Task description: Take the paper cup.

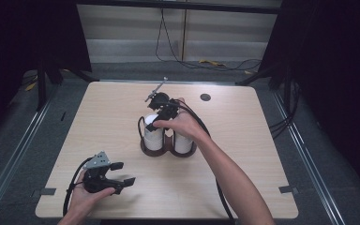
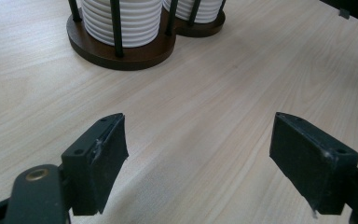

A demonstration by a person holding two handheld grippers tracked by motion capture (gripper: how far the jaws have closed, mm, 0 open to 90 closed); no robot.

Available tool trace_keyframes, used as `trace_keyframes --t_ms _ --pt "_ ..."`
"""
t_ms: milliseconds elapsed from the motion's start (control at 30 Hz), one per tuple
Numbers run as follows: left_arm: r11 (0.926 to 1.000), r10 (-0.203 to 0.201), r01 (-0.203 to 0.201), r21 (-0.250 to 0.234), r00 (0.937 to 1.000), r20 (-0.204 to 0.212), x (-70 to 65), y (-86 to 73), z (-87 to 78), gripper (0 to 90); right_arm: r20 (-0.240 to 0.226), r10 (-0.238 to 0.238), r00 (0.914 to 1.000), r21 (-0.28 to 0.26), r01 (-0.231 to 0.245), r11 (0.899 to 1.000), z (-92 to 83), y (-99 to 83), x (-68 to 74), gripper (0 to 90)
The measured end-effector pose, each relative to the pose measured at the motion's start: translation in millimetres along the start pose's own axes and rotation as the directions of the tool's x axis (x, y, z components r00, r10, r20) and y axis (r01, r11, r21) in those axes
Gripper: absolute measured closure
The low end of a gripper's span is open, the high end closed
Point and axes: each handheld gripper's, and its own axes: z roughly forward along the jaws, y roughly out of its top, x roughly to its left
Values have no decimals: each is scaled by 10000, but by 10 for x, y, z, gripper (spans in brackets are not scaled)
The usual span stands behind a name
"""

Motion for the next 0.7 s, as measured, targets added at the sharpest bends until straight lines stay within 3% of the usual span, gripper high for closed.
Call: trace_keyframes --t_ms 700 --pt "10000 22 -22 -65 10000 -16 0 1 8 183 -8 168 9999 -522 -168 9985 -123 -11 -22 357"
